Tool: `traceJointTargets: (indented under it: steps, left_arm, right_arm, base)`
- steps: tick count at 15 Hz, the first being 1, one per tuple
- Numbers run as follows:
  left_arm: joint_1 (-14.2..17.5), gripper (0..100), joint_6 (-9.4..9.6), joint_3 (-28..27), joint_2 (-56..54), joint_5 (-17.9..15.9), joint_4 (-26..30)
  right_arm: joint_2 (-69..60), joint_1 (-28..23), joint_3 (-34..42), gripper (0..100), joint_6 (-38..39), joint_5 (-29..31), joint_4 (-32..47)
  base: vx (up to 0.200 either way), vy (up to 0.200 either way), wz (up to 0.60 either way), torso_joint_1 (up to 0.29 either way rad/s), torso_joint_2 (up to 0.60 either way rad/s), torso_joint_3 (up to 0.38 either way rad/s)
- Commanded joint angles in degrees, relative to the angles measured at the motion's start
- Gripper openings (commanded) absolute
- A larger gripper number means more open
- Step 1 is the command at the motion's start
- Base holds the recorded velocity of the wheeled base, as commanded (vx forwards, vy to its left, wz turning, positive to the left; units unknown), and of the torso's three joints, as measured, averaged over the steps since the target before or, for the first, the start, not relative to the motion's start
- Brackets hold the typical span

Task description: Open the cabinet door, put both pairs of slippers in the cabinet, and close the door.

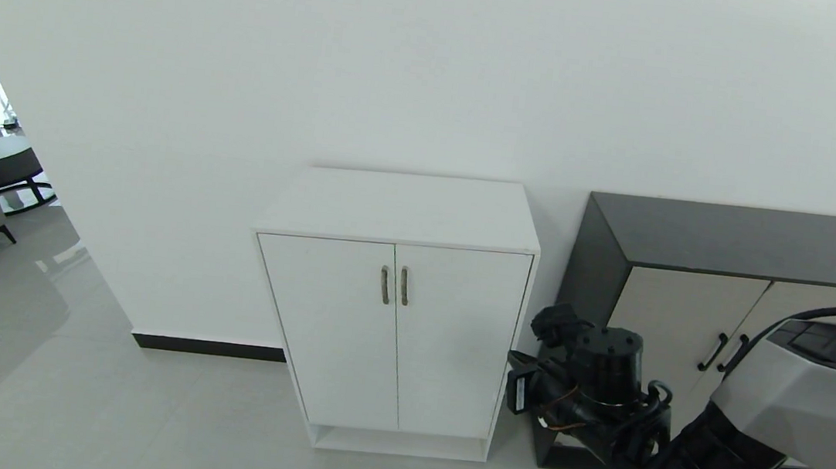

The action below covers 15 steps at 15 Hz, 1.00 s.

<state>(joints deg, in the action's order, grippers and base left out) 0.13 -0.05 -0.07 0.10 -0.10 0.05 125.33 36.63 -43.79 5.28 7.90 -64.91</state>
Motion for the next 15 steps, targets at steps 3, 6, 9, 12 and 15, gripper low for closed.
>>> traceJointTargets:
  steps: [3, 6, 9, 12, 15]
  left_arm:
    - [0.0, 0, -0.04, 0.0, 0.0, 0.0, 0.0]
    - [0.0, 0, 0.05, 0.0, 0.0, 0.1, 0.0]
    - [0.0, 0, -0.04, 0.0, 0.0, 0.1, 0.0]
    - [0.0, 0, 0.05, 0.0, 0.0, 0.4, 0.0]
    - [0.0, 0, 0.05, 0.0, 0.0, 0.2, 0.0]
  right_arm:
    - [0.0, 0.0, 0.5, 0, -0.2, 0.0, -0.7]
    - [-4.7, -0.2, 5.3, 0, -6.1, 3.0, -1.2]
    - [-11.2, -5.1, 13.6, 0, -9.6, 9.1, -4.1]
    - [-20.3, -17.6, 24.5, 0, -10.5, 9.7, -4.5]
    - [-30.2, -29.2, 34.6, 0, -14.5, 4.7, -4.4]
  base:
    - [0.0, 0.0, 0.0, 0.0, 0.0, 0.0]
    - [0.0, 0.0, 0.0, 0.0, 0.0, 0.0]
    - [0.0, 0.0, 0.0, 0.0, 0.0, 0.0]
    - [0.0, 0.0, 0.0, 0.0, 0.0, 0.0]
    - [0.0, 0.0, 0.0, 0.0, 0.0, 0.0]
